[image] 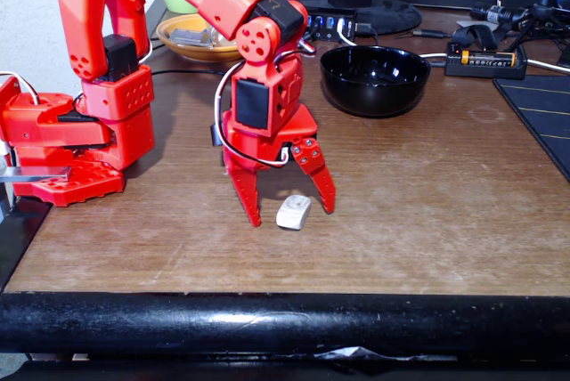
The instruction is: Ramasse la gomme et mets-la dans le bol.
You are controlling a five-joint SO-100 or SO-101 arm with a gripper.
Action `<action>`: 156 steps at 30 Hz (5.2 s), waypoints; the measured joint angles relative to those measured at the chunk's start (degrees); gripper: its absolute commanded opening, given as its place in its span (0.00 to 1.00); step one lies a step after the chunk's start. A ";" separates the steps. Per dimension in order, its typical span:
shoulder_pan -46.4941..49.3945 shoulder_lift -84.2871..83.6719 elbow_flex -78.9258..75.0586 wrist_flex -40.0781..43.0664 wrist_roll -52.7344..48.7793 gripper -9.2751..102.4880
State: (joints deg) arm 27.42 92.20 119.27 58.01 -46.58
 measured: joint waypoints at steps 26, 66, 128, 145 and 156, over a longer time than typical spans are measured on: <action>-0.62 0.53 -0.88 -1.05 0.44 0.04; -54.67 48.34 4.22 22.50 25.31 0.03; -54.76 -35.24 -92.72 31.90 37.09 0.03; -53.70 -37.09 -83.85 27.42 37.88 0.03; -51.86 -37.18 -80.07 23.99 37.88 0.03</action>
State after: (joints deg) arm -24.43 55.02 39.20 82.00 -8.70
